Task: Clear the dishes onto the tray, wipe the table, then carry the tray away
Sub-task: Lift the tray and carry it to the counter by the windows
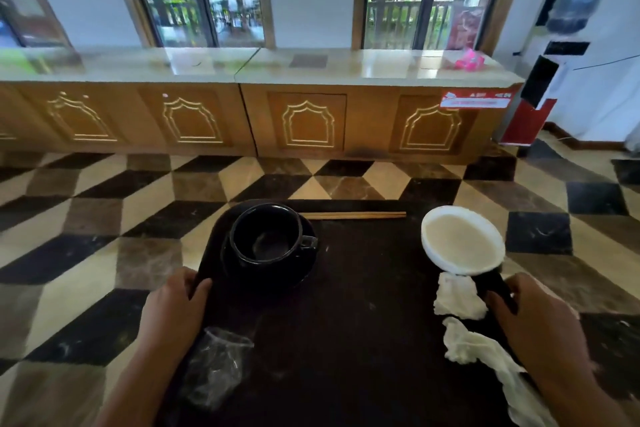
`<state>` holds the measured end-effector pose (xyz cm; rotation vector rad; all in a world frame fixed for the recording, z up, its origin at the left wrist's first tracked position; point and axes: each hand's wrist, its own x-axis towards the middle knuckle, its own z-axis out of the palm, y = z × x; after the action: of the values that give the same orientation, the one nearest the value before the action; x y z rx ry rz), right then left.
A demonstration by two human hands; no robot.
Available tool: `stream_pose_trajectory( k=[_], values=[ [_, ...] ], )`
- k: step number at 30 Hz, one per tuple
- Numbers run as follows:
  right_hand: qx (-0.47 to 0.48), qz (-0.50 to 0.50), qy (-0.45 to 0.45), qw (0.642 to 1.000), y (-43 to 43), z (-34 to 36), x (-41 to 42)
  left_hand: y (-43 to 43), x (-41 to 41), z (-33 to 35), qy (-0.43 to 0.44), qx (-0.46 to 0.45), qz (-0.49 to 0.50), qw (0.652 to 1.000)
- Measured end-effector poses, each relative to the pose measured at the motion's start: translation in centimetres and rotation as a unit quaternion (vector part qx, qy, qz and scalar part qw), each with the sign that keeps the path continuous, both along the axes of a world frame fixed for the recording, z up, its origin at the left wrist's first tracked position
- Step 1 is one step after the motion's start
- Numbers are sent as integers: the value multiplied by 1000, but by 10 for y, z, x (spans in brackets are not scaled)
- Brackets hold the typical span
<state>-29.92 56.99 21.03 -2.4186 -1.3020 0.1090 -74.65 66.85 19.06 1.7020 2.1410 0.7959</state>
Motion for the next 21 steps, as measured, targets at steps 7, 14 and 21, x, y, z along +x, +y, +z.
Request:
stream_pose_trajectory(
  k=[7,14,21],
  values=[
    [4,50,12,999,125,-5,-8,87,-17,-5,2,2,46,999],
    [14,71,13,997,267,-14,18,208,12,-12,-16,-3,50,999],
    [7,88,42,995,417,-19,68,343,59,-9,-3,-25,78,997]
  ],
)
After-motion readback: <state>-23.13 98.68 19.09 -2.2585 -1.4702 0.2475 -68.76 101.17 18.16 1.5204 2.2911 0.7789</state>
